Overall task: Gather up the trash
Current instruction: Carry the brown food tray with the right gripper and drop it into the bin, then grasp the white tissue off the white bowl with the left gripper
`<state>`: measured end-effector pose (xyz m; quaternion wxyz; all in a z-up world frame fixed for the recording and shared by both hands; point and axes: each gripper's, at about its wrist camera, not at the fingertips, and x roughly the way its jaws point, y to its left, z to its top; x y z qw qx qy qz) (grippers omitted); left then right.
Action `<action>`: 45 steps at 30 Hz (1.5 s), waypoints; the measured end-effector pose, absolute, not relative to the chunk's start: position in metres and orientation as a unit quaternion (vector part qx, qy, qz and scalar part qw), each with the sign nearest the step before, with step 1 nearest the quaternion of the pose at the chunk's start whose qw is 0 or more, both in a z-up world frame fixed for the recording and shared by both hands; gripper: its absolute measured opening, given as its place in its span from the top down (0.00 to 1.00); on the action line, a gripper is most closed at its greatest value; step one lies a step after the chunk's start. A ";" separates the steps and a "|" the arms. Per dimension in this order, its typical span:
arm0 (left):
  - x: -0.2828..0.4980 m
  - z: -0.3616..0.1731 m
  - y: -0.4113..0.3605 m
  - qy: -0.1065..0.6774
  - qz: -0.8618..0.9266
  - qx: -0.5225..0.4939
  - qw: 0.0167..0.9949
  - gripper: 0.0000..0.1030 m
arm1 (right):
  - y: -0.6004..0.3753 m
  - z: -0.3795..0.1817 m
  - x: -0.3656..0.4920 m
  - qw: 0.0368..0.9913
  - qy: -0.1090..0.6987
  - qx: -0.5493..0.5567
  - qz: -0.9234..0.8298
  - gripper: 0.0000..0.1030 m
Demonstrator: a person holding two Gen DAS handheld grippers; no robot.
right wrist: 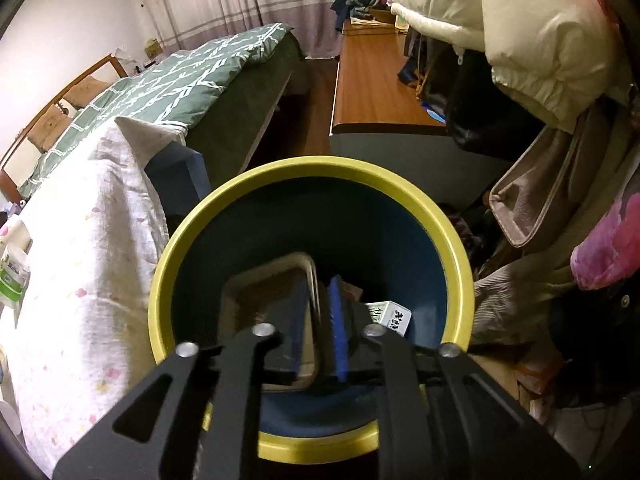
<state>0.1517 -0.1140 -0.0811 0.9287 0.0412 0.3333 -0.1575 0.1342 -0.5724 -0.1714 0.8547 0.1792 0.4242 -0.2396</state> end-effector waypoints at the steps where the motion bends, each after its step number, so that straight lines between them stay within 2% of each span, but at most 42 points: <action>1: 0.152 -0.081 -0.114 0.333 -0.157 0.041 0.929 0.05 | -0.571 -0.170 0.134 0.856 0.422 0.179 -0.240 0.80; 6: 0.153 -0.082 -0.114 0.335 -0.156 0.041 0.928 0.05 | -0.561 -0.158 0.125 0.866 0.407 0.178 -0.229 0.79; 8: 0.155 -0.083 -0.115 0.336 -0.155 0.040 0.928 0.05 | -0.555 -0.152 0.120 0.872 0.400 0.172 -0.225 0.73; 10: 0.158 -0.085 -0.114 0.336 -0.152 0.040 0.929 0.05 | -0.548 -0.148 0.117 0.876 0.395 0.167 -0.222 0.72; 25: 0.225 -0.095 -0.102 0.336 -0.155 0.069 0.926 0.07 | -0.534 -0.149 0.110 0.881 0.398 0.160 -0.201 0.70; 30: 0.253 -0.108 -0.100 0.371 -0.168 0.057 0.912 0.28 | -0.534 -0.151 0.109 0.880 0.400 0.160 -0.199 0.69; 34: 0.263 -0.117 -0.100 0.388 -0.170 0.056 0.904 0.33 | -0.534 -0.151 0.108 0.881 0.399 0.159 -0.200 0.65; 38: 0.265 -0.119 -0.102 0.390 -0.167 0.069 0.903 0.44 | -0.534 -0.151 0.107 0.882 0.397 0.161 -0.198 0.64; 40: 0.266 -0.119 -0.101 0.391 -0.164 0.070 0.903 0.55 | -0.532 -0.151 0.108 0.882 0.397 0.161 -0.196 0.64; 44: 0.268 -0.116 -0.097 0.393 -0.162 0.068 0.903 0.90 | -0.527 -0.149 0.107 0.884 0.396 0.160 -0.190 0.64; 45: 0.267 -0.115 -0.097 0.392 -0.162 0.068 0.903 0.93 | -0.526 -0.148 0.106 0.885 0.395 0.160 -0.189 0.64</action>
